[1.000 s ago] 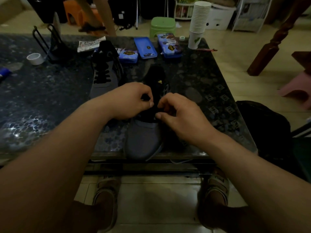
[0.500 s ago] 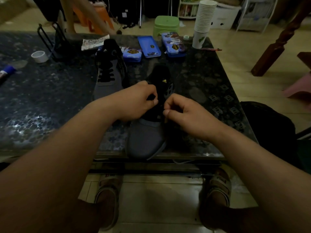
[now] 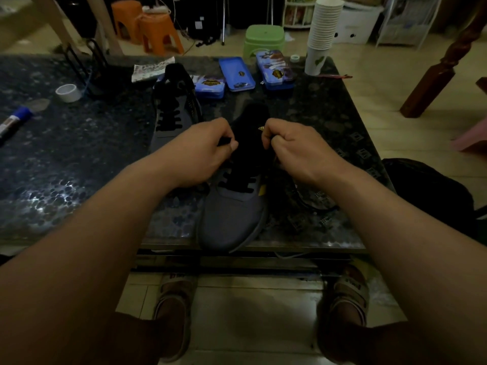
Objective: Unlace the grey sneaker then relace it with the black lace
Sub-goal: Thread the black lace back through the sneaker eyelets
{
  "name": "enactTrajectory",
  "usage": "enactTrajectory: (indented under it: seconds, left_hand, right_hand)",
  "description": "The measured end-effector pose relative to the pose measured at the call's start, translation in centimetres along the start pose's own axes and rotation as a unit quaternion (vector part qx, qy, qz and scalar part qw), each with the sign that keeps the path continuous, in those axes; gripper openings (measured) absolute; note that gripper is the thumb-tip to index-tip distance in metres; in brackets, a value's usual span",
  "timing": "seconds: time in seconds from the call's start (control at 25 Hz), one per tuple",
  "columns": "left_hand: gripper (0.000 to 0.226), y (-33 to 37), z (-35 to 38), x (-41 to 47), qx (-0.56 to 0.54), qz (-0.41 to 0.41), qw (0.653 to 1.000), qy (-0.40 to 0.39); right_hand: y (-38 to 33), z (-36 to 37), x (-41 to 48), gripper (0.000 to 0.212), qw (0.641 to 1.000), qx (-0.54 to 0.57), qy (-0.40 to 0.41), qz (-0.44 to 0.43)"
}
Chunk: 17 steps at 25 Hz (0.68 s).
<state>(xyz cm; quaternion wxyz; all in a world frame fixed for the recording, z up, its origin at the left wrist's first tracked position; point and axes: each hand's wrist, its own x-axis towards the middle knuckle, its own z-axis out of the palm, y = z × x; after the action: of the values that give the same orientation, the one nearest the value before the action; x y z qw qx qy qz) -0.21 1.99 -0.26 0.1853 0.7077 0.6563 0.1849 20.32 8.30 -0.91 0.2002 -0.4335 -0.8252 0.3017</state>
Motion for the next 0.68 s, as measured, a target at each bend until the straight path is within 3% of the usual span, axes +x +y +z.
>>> enactTrajectory:
  seconds: [0.24, 0.36, 0.48, 0.6, 0.68]
  left_hand:
    - [0.009, 0.4, 0.2, 0.3, 0.03, 0.029, 0.998, 0.047]
    - [0.01, 0.3, 0.1, 0.4, 0.036, 0.031, 0.999, 0.019]
    - [0.01, 0.3, 0.0, 0.0, 0.013, 0.023, 1.0, 0.016]
    - [0.009, 0.5, -0.2, 0.0, -0.017, 0.02, 0.999, 0.027]
    - [0.007, 0.4, -0.3, 0.1, -0.033, 0.008, 0.999, 0.035]
  right_hand:
    - [0.0, -1.2, 0.6, 0.024, 1.0, -0.017, -0.011, -0.018]
    - [0.4, -1.6, 0.2, 0.025, 0.999, -0.038, -0.021, -0.021]
    - [0.9, -1.8, -0.1, 0.031, 0.997, 0.071, 0.005, 0.038]
    - [2.0, -1.5, -0.6, 0.015, 0.965, 0.224, 0.069, 0.115]
    - [2.8, -0.7, -1.9, 0.011, 0.986, 0.126, -0.003, 0.11]
